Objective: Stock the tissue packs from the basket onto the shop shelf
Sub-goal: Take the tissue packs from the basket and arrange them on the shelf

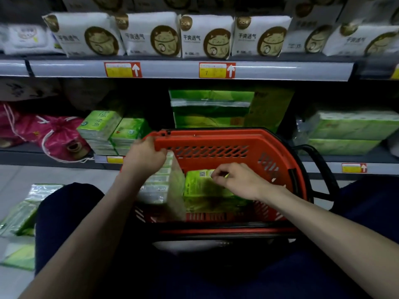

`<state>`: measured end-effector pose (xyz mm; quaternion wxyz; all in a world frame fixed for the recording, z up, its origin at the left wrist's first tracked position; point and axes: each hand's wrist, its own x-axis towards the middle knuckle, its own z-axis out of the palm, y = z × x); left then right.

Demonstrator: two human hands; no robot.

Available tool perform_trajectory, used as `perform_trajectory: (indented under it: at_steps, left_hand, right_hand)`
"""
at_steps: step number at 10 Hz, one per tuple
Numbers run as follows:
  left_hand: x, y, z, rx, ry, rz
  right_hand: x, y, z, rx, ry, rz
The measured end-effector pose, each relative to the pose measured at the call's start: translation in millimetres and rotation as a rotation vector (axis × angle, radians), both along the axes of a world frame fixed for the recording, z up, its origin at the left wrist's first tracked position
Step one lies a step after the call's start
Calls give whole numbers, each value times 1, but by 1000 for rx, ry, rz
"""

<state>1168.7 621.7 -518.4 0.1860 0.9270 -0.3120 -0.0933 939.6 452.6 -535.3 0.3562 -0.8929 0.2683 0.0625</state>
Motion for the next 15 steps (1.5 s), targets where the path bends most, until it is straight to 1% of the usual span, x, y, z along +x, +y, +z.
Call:
perform_trajectory:
  at_steps: [1,2,4,5,6,8,9,10,11,12,13,14,15]
  left_hand:
    - [4,8,-15,239,61,-61]
    - [-1,9,-16,197,60,-89]
    - [-8,17,-11,129,184,-208]
    - [-19,12,-18,252,175,-195]
    - [-36,5,-26,319,92,-184]
    - [-23,0,-6,205,112,-98]
    - [-17,0,15,146,38,-74]
    - [-7,11,44,7,-41,55]
    - [11,32,67,-219,59,129]
    - [25,55,79,-438,231,182]
    - [34,68,83,-625,430,229]
    - [40,70,85,-753,651,278]
    - [50,67,76,-837,761,318]
  right_hand:
    - [5,9,-2,18,2,34]
    - [15,18,-1,26,-8,60]
    - [27,31,-2,71,10,105]
    - [25,37,-7,73,64,130]
    - [22,39,-8,64,82,150]
    - [18,26,-10,53,63,119]
    - [16,19,-10,46,55,91]
    - [20,11,-7,42,51,66]
    - [25,7,4,78,17,9]
    - [27,-1,15,135,-5,-46]
    - [26,-13,25,261,-19,-137]
    - [22,-21,34,523,-145,-338]
    - [15,-34,48,876,-191,-503]
